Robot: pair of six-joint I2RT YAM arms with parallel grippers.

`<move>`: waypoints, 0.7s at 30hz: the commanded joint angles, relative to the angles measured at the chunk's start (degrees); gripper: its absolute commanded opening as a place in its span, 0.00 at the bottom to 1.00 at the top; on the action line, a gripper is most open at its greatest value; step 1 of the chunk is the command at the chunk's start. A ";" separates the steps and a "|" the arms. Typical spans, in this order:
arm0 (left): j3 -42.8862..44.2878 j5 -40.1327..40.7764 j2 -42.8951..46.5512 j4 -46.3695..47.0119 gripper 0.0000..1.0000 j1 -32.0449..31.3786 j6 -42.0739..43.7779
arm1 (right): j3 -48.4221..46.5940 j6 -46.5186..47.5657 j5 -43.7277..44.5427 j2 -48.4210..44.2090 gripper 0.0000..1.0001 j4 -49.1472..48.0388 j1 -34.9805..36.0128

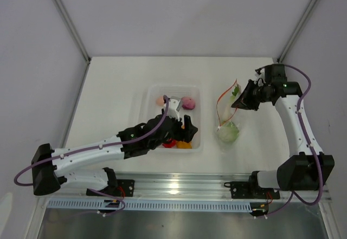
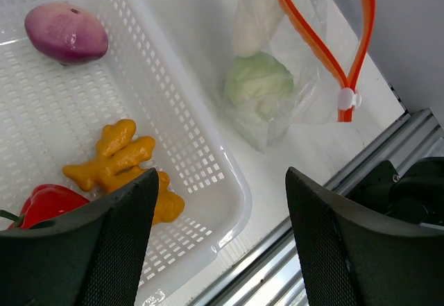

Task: Place the food in the zip-top bag and seal the zipper
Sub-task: Adjust the zipper food storage bag at the center of the board.

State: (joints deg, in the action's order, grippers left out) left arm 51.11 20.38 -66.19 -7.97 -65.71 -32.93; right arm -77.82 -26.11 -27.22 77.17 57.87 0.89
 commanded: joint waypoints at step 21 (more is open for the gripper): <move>0.39 -2.98 2.65 0.85 0.80 1.82 -0.21 | -2.17 1.76 -9.78 -2.99 0.00 -1.00 -2.47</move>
State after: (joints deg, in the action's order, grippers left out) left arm 50.96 18.76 -64.16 -8.01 -64.25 -32.97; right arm -85.52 -24.86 -33.76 71.81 57.25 -1.15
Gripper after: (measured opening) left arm 0.798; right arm 0.003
